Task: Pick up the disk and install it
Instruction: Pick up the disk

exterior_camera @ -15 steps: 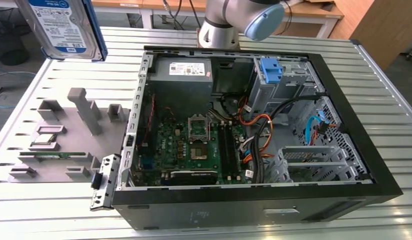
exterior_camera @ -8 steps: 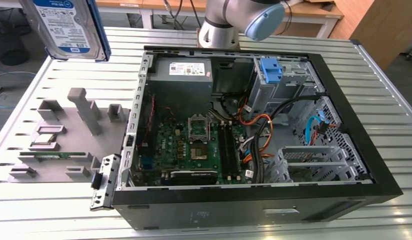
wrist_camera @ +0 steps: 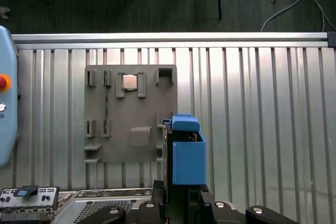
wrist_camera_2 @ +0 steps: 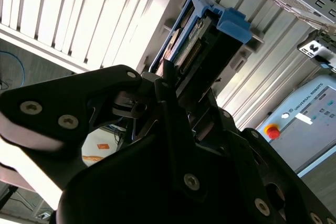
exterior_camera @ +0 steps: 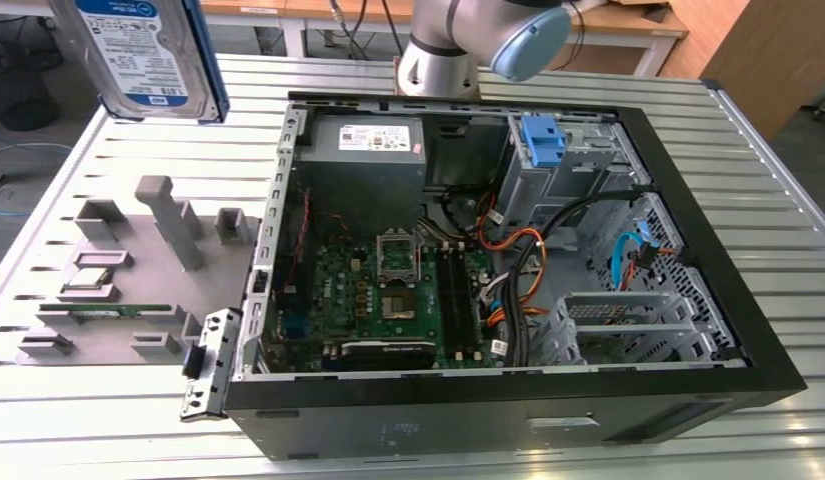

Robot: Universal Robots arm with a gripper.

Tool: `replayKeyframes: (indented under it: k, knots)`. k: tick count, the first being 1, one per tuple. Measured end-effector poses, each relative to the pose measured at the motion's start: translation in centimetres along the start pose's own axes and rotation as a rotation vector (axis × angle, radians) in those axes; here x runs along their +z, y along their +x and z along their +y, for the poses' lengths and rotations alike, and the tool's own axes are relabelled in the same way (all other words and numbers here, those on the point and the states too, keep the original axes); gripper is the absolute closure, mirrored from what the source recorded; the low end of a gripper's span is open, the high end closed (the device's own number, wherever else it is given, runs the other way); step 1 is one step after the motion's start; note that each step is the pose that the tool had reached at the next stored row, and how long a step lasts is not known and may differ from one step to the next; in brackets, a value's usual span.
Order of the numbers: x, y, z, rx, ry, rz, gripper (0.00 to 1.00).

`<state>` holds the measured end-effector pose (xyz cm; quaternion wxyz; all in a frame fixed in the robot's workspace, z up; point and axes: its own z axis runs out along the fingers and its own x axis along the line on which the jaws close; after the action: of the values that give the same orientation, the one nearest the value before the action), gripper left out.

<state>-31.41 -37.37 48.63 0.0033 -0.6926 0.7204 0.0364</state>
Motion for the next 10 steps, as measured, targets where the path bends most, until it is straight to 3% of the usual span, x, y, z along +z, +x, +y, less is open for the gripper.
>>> replayKeyframes:
  k: [10]
  knots:
    - [-0.02,-0.02,-0.55,0.0,0.0001,0.0,0.65]
